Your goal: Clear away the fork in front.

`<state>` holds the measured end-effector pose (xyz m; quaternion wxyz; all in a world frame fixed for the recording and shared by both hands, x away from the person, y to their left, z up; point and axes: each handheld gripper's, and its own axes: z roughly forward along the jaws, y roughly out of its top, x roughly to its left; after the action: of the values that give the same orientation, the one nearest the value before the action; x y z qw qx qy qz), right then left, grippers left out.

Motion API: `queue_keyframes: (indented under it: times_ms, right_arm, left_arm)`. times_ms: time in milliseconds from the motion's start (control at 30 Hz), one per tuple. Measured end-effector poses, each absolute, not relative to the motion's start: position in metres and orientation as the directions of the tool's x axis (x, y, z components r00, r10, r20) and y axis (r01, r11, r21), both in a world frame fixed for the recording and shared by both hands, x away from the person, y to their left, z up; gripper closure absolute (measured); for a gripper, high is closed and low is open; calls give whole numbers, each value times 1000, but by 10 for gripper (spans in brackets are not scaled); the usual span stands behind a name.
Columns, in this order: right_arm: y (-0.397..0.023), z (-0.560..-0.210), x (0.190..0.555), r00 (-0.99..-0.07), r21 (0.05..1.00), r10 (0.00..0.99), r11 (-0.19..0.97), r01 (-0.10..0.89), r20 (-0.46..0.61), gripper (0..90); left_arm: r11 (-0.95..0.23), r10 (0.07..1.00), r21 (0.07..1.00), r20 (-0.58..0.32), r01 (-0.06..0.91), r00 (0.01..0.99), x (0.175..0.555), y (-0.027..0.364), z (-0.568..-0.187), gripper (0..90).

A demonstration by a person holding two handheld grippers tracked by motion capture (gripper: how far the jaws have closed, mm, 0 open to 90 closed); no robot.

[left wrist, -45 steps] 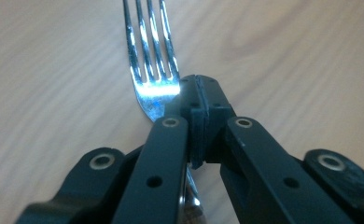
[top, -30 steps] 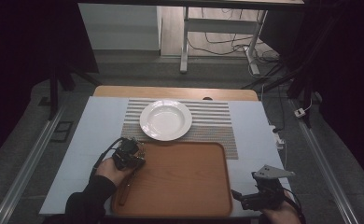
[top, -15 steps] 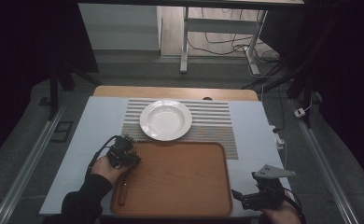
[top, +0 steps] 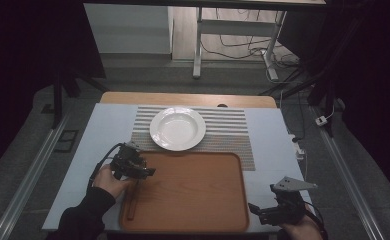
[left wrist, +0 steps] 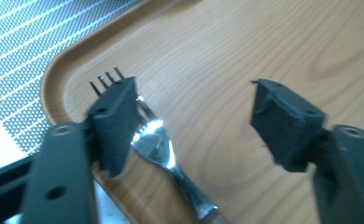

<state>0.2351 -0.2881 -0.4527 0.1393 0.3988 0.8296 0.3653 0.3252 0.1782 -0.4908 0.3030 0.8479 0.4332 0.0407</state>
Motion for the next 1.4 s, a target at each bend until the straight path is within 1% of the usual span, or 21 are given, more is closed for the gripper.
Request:
queue_keyframes:
  times_ms: [333, 533, 800, 1400]
  right_arm:
    - [-288, -452, 235, -644, 716, 762, 414, 561, 64, 9]
    - [-289, -453, 236, -644, 720, 762, 408, 561, 69, 9]
    - [-289, -453, 236, -643, 720, 762, 407, 562, 71, 8]
    - [-289, -453, 236, -642, 716, 764, 409, 566, 71, 8]
  left_arm:
    - [-389, 744, 607, -237, 693, 625, 307, 185, -477, 99]
    - [-381, 726, 635, -245, 672, 643, 293, 192, -471, 38]
    - [-365, 714, 659, -255, 657, 652, 273, 202, -466, 5]
    - [-301, 721, 689, -288, 659, 630, 234, 232, -466, 0]
